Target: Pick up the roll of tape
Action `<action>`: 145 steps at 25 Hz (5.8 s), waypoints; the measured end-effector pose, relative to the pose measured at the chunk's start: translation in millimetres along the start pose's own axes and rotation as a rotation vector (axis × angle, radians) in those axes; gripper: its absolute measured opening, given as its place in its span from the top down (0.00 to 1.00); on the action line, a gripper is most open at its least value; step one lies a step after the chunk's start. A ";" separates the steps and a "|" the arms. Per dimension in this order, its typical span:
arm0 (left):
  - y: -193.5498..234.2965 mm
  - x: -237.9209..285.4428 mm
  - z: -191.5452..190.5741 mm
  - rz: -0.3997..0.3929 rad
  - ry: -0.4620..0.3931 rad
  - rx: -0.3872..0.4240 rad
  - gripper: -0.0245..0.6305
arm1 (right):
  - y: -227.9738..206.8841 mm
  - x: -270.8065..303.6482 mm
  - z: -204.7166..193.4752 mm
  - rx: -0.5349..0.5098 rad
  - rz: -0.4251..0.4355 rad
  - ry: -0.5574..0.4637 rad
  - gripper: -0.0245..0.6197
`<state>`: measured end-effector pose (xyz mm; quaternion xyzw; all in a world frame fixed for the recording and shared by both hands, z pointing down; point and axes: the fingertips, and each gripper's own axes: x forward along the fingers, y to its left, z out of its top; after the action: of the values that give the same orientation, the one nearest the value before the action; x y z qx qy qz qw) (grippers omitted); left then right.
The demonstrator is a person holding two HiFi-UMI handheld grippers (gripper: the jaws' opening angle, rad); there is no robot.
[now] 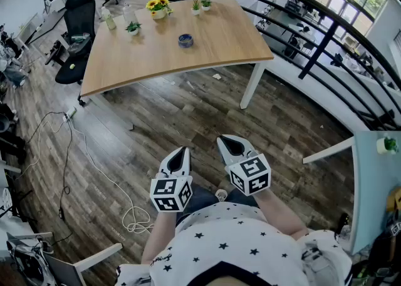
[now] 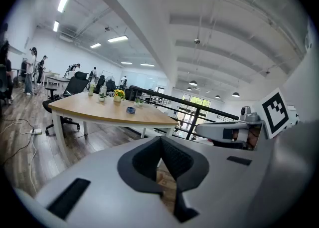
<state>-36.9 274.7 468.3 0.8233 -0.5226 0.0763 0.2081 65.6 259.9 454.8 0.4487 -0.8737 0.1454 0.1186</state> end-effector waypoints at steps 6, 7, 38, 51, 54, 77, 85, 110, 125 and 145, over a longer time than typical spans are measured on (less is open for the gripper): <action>-5.1 -15.2 10.9 -0.006 -0.031 0.038 0.96 | 20.1 -6.9 1.5 -0.014 0.014 -0.009 0.95; -5.6 -16.6 10.1 -0.005 -0.033 0.037 0.96 | 21.8 -7.7 0.4 -0.016 0.017 -0.007 0.95; -50.6 1.3 -4.7 0.072 -0.032 0.017 0.96 | -29.8 -31.0 -8.2 0.009 0.070 0.004 0.95; -20.0 38.6 10.4 0.084 -0.050 0.002 0.92 | -47.3 12.8 4.7 0.004 0.104 0.008 0.92; -8.2 56.7 17.4 0.083 -0.052 -0.001 0.88 | -59.0 31.7 10.7 0.004 0.109 0.008 0.91; 124.9 210.2 134.9 0.069 -0.024 0.017 0.67 | -138.9 225.1 110.8 0.015 0.109 0.047 0.72; 171.0 256.4 165.7 0.057 -0.019 0.020 0.64 | -161.3 288.3 136.8 0.025 0.084 0.045 0.67; 248.3 352.5 209.2 -0.008 0.003 0.014 0.63 | -204.2 407.8 179.2 0.031 0.024 0.036 0.65; 265.8 387.4 205.5 0.015 0.035 -0.028 0.63 | -246.7 454.5 182.9 0.022 0.004 0.073 0.65; 293.7 457.2 205.7 0.061 0.087 -0.062 0.63 | -316.3 549.3 163.4 0.012 0.021 0.183 0.65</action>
<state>-115.7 -298.9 516.9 0.7960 -0.5402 0.1019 0.2535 -0.6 -386.3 535.1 0.4249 -0.8631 0.1924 0.1938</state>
